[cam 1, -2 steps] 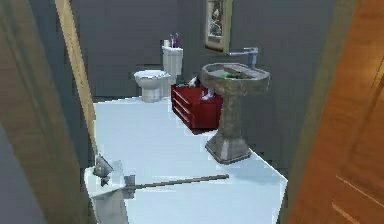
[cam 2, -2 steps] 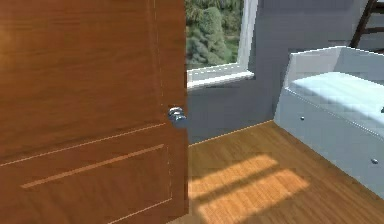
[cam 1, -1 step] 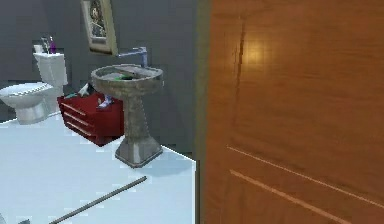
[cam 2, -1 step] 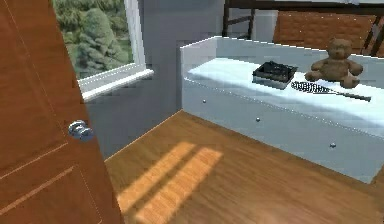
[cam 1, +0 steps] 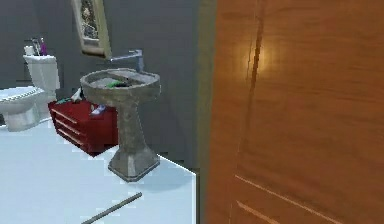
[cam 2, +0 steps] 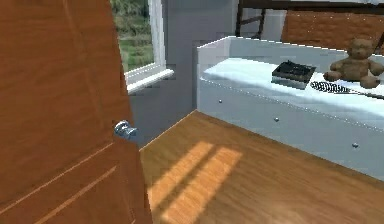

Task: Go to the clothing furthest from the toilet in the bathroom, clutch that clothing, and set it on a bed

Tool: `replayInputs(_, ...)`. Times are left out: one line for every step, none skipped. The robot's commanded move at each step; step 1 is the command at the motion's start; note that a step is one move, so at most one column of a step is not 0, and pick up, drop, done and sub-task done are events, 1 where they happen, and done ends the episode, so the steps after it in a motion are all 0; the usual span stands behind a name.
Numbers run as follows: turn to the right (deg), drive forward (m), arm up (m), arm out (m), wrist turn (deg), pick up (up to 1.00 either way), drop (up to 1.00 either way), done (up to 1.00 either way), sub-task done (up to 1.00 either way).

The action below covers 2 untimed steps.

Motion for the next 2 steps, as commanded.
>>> replayInputs(-18.0, 0.00, 0.00, 0.00, 0.0, 0.00, 0.00, 0.00, 0.00)
replayInputs(-3.0, 0.00, 0.00, 0.00, 0.0, 0.00, 0.00, 0.00, 0.00)
